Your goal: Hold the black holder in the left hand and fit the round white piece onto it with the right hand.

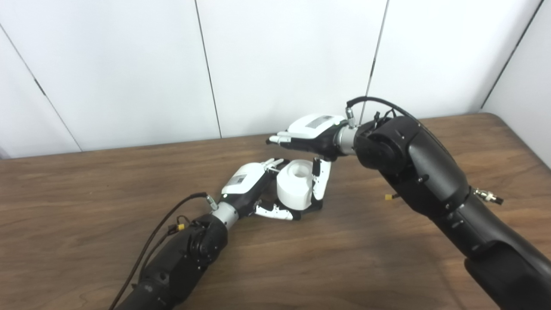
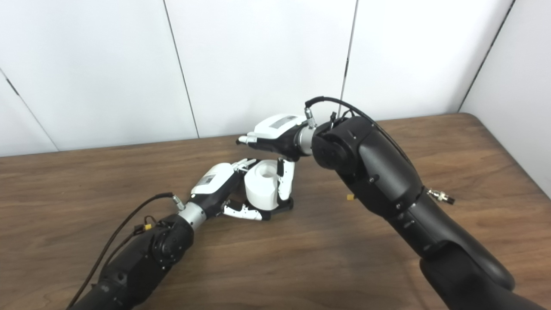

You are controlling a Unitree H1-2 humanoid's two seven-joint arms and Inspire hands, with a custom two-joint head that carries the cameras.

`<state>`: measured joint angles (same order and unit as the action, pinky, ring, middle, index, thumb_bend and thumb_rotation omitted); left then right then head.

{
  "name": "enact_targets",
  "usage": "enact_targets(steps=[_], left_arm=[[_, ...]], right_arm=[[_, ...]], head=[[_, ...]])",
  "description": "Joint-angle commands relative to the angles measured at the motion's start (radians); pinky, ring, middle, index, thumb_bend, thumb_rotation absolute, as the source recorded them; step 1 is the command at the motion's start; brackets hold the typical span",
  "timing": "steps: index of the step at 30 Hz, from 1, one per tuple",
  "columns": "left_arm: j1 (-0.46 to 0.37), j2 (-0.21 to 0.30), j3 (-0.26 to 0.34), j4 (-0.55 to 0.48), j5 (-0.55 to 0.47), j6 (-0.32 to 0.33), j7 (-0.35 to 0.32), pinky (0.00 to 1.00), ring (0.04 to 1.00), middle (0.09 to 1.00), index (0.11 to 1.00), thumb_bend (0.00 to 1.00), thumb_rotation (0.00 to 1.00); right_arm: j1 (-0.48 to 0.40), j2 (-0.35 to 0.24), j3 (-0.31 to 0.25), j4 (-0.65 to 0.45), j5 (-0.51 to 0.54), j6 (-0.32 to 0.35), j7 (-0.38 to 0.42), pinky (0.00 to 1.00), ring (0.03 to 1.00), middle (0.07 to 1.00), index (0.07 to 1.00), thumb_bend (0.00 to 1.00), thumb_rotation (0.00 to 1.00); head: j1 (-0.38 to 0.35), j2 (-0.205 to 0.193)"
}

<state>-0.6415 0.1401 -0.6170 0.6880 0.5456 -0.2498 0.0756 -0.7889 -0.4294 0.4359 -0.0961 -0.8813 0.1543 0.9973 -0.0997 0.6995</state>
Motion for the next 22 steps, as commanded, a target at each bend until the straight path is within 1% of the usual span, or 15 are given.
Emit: enact_targets(steps=[1,5,7,11,15,17,19,20,21,22], left_arm=[[0.076,0.005,-0.044,0.081,0.036,0.063,-0.136,0.94,0.976,0.936,0.482,0.52,0.06],[0.073,0.005,-0.045,0.092,0.04,0.055,-0.126,0.92,0.963,0.937,0.482,0.52,0.06],[0.074,0.007,-0.042,0.089,0.035,0.055,-0.129,0.94,0.967,0.939,0.482,0.52,0.06],[0.074,0.011,-0.041,0.08,0.037,0.058,-0.13,0.94,0.969,0.936,0.482,0.52,0.06],[0.073,0.015,-0.041,0.076,0.036,0.059,-0.132,0.93,0.968,0.933,0.481,0.52,0.07],[0.073,0.016,-0.04,0.078,0.036,0.056,-0.129,0.92,0.966,0.931,0.481,0.52,0.07],[0.071,0.017,-0.042,0.08,0.04,0.056,-0.127,0.92,0.961,0.929,0.482,0.52,0.07],[0.07,0.017,-0.043,0.082,0.042,0.057,-0.127,0.91,0.96,0.929,0.482,0.52,0.07],[0.07,0.018,-0.044,0.083,0.044,0.057,-0.127,0.91,0.959,0.93,0.482,0.52,0.07],[0.069,0.018,-0.044,0.085,0.045,0.056,-0.126,0.91,0.959,0.931,0.482,0.52,0.07]], right_arm=[[-0.057,-0.036,-0.013,-0.045,0.003,0.019,0.029,0.97,1.0,1.0,1.0,1.0,0.24],[-0.056,-0.071,-0.013,-0.069,-0.008,0.03,0.095,0.95,1.0,1.0,1.0,1.0,0.24],[-0.055,-0.09,-0.013,-0.082,-0.024,0.034,0.122,0.95,1.0,1.0,1.0,1.0,0.23],[-0.048,-0.135,-0.024,-0.11,-0.053,0.058,0.166,0.95,1.0,1.0,1.0,1.0,0.19],[-0.044,-0.176,-0.041,-0.131,-0.081,0.082,0.199,0.95,1.0,1.0,1.0,0.96,0.16],[-0.039,-0.199,-0.058,-0.134,-0.078,0.082,0.192,0.94,1.0,1.0,1.0,0.94,0.13],[-0.031,-0.218,-0.076,-0.13,-0.084,0.077,0.165,0.92,0.991,1.0,1.0,0.91,0.1],[-0.022,-0.227,-0.087,-0.126,-0.093,0.065,0.125,0.9,0.985,1.0,1.0,0.9,0.09],[-0.015,-0.233,-0.095,-0.124,-0.1,0.055,0.098,0.86,0.967,0.997,1.0,0.89,0.09],[-0.003,-0.236,-0.107,-0.118,-0.112,0.043,0.052,0.83,0.955,0.995,1.0,0.88,0.08]], head=[[0.001,0.001],[0.0,-0.001],[0.0,-0.002],[0.0,-0.001],[0.001,0.0],[-0.001,-0.001],[-0.001,-0.002],[0.0,-0.002],[-0.001,-0.002],[-0.002,-0.003]])
